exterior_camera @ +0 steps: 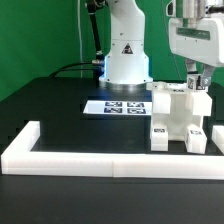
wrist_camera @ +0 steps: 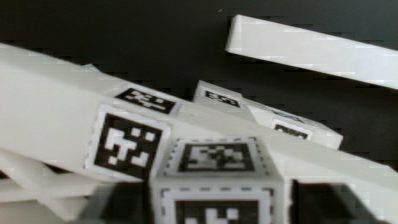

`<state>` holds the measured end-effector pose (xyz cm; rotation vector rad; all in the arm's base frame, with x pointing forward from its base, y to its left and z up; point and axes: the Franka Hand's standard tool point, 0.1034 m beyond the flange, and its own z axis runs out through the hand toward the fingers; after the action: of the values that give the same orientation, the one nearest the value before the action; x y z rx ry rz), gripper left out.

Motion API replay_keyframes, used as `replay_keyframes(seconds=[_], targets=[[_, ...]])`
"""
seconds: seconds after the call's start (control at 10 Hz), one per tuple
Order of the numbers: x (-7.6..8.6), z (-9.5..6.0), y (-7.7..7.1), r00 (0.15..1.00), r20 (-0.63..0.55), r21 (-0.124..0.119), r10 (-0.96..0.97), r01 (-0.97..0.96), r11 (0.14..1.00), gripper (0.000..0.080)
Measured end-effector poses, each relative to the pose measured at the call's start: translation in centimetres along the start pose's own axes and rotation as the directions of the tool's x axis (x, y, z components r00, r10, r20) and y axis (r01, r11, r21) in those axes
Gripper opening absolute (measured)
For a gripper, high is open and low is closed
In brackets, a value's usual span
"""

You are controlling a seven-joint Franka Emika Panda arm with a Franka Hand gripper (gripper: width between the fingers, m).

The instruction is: Assemble chair

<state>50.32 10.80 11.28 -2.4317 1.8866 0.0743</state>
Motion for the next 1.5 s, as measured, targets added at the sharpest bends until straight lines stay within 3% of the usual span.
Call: replay_keyframes(seconds=[0.1,0.4,0.5,0.6,0.9,1.0,1.2,1.4,1.5], targets=[[-0.26,0.00,0.03,0.995,-0.001,-0.007,-0.098,0.098,0.995,0.0612],[-0.36,-0.29,-0.01,0.934,-0.004,0.006,-0.356,0.356,0.934,0.0649],[-0.41,-0.24,-0.01,0.888,-0.005,0.004,-0.460,0.460,0.888,0.0649],[-0.69,-0.23,-0.07,0.762,-0.019,-0.011,-0.647,0.647,0.762,0.0649],[-1.08,-0.15,-0.03,0.474,-0.016,-0.033,-0.880,0.880,0.474,0.0649],[-1.06,-0.15,-0.03,0.451,-0.015,-0.033,-0.892,0.892,0.451,0.0649],[-0.86,-0.16,-0.02,0.282,-0.009,-0.036,-0.959,0.959,0.282,0.0649],[-0.75,-0.16,-0.01,0.238,-0.008,-0.037,-0.971,0.971,0.238,0.0644],[-0.72,-0.15,-0.01,0.239,-0.007,-0.037,-0.971,0.970,0.239,0.0485]])
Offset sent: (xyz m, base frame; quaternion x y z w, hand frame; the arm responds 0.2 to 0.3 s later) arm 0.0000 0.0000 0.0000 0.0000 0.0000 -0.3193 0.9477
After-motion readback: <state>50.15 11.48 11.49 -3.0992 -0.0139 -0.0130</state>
